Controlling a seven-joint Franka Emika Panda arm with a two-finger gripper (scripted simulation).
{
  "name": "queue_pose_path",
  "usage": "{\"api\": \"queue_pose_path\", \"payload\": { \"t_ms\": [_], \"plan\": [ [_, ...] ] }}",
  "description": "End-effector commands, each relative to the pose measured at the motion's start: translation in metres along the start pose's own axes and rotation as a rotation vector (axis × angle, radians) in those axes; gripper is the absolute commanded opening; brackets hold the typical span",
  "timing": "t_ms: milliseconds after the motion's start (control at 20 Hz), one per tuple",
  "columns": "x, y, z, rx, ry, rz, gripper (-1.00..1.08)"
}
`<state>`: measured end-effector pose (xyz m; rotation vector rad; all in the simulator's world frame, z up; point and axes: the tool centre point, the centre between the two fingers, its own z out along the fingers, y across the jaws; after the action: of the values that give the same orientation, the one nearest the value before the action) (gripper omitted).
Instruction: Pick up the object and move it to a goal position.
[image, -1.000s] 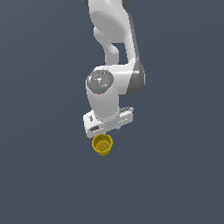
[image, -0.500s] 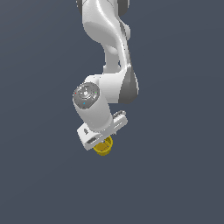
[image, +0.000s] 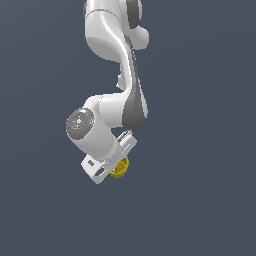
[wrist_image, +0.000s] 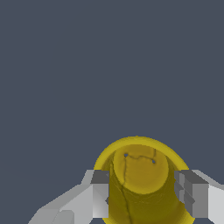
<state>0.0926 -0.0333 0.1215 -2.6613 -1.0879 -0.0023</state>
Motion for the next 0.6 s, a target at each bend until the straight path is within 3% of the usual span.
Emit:
{"api": "queue_pose_path", "payload": {
  "t_ms": [0,550],
  "plan": [
    [-0.001,0.007,0.002,0.017,0.015,-0.052,0.28],
    [-0.007,0.037,0.007,0.073,0.091,-0.250,0.28]
  ]
}}
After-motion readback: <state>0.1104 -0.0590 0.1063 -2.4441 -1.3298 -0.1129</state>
